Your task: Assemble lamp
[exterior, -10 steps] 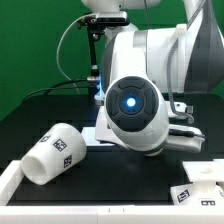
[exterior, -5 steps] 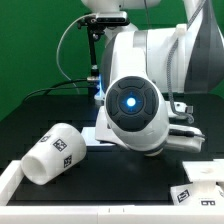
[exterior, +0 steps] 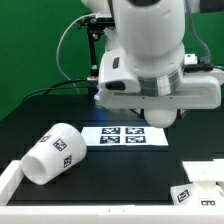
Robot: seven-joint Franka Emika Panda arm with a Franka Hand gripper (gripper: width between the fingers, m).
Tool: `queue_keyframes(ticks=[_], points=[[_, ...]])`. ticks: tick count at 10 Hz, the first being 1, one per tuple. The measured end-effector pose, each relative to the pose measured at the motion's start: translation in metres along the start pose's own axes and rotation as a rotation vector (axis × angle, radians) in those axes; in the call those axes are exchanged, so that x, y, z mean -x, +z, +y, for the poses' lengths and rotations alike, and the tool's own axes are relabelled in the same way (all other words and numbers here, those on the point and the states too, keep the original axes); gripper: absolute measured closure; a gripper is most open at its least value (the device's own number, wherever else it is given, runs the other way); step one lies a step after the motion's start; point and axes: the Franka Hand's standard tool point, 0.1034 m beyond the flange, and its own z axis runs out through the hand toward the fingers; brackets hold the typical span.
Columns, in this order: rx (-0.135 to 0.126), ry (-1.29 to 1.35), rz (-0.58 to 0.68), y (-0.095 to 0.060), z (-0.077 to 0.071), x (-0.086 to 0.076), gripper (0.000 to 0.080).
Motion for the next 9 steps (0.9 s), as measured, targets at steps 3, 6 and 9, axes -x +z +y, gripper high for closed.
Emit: queue_keyframes(ticks=[3,6,9], points=[[-0.007,-0.014,0.203,-0.004,-0.005,-0.003,0.0225],[0.024,-0.109,0.461,-0.079,-0.043,0.000,0.0225],[0.008,-0.136,0.666,-0.087,-0.047,-0.008,0.0225]])
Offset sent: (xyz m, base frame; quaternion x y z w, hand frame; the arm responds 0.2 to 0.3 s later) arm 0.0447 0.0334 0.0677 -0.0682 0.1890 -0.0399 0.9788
